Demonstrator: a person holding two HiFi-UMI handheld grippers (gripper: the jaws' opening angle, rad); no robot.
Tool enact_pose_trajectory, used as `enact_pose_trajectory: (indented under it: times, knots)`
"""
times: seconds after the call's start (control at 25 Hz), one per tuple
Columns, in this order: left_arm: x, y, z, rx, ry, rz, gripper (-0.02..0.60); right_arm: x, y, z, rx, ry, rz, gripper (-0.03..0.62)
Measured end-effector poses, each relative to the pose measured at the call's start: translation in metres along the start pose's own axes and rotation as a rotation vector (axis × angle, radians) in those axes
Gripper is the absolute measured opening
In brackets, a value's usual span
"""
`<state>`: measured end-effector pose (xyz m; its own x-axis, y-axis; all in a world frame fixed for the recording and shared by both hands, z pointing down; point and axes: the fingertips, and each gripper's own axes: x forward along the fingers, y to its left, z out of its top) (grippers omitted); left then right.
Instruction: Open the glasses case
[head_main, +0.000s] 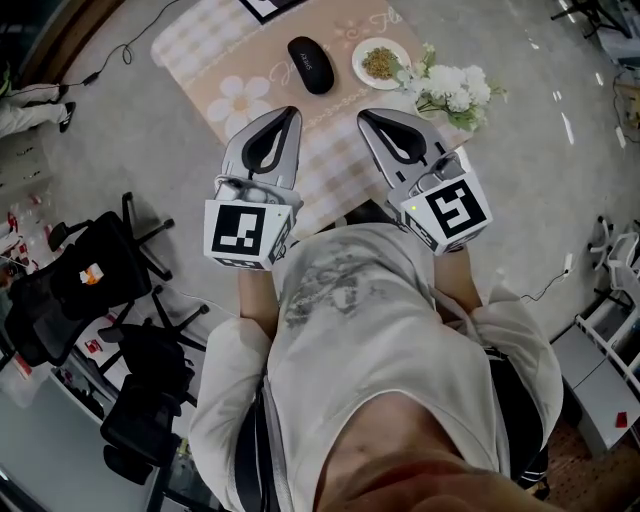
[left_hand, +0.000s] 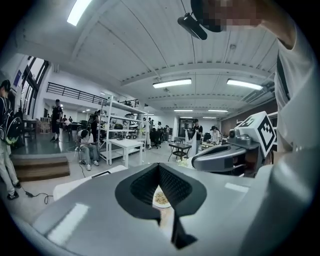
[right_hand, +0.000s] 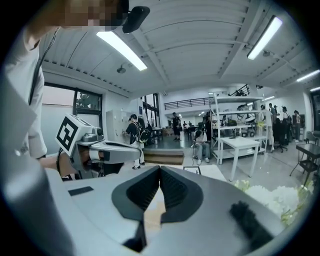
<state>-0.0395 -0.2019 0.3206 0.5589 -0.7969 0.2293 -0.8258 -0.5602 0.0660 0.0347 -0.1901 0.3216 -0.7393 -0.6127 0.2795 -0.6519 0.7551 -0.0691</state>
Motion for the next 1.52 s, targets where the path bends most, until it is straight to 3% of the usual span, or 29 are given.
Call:
enact_pose_trajectory:
  times: [0.4,1.16,1.52]
  knots:
    - [0.027,0.012,-0.019,-0.048,0.036,0.026,0.011,0.016,-0.018,-0.013,0.014,0.033,0.034,0.017]
    - [0.08,0.035,-0.069,-0.134,0.141,0.097,0.109,0.031,-0.04,-0.026,0.018,0.088,0.091,0.017]
    - [0.1,0.053,-0.103,-0.221,0.186,0.156,0.178,0.039,-0.041,-0.034,0.024,0.112,0.113,0.015]
